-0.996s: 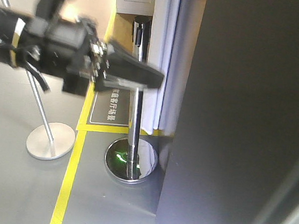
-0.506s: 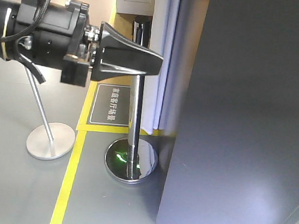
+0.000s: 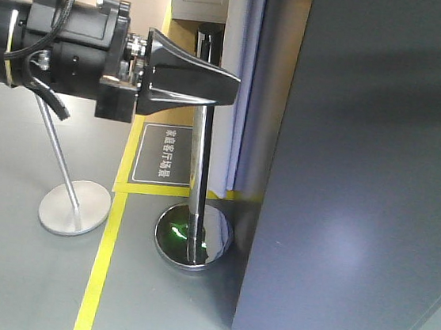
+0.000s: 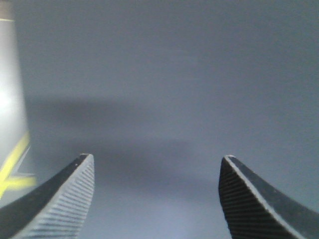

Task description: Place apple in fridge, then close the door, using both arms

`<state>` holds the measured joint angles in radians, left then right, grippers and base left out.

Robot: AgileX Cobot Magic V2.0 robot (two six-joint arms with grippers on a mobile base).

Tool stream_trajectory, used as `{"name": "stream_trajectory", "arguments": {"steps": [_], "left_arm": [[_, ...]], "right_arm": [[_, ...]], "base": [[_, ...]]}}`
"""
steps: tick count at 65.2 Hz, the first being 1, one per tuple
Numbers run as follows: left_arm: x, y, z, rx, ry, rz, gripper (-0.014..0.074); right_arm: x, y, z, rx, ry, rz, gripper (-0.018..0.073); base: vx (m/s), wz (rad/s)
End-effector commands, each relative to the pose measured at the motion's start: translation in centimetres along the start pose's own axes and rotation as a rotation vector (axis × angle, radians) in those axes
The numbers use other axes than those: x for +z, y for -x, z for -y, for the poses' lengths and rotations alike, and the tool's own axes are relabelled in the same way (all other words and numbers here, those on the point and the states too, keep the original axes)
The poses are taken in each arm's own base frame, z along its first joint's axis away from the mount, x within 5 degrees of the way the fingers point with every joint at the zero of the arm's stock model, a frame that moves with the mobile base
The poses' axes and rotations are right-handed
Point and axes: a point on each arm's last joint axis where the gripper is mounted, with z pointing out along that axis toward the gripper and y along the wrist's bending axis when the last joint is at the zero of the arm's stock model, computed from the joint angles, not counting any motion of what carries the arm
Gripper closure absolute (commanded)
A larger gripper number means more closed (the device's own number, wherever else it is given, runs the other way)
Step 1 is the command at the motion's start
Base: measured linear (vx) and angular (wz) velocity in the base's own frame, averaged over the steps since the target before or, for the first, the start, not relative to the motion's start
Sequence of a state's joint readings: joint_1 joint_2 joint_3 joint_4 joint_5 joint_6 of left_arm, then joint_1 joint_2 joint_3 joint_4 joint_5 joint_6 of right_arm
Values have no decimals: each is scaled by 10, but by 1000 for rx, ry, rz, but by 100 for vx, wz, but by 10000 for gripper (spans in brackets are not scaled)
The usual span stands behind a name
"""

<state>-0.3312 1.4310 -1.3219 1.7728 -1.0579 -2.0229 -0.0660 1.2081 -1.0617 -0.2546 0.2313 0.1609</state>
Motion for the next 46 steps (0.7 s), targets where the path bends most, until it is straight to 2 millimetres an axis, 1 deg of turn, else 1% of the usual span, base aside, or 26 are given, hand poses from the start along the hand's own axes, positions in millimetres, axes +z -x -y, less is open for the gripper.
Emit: {"name": "stream_trajectory", "arguments": {"steps": [1,4,22,36,46], "left_arm": [[-8,12,10,64,42,21,573],[-8,12,10,64,48,24,573],[-9,15,5,64,97,50,572],[-9,17,1,64,149,78,572],[-11,21,-5,63,220,115,572]], "right_arm": [[2,24,13,30,-37,121,41],[7,26,16,36,-43,122,41],[38,30,15,17,-35,127,41],[70,36,16,17,-33,119,41],[94,42,16,17,-34,118,41]], "base": [[0,0],[0,0],[0,0],[0,0],[0,0]]}}
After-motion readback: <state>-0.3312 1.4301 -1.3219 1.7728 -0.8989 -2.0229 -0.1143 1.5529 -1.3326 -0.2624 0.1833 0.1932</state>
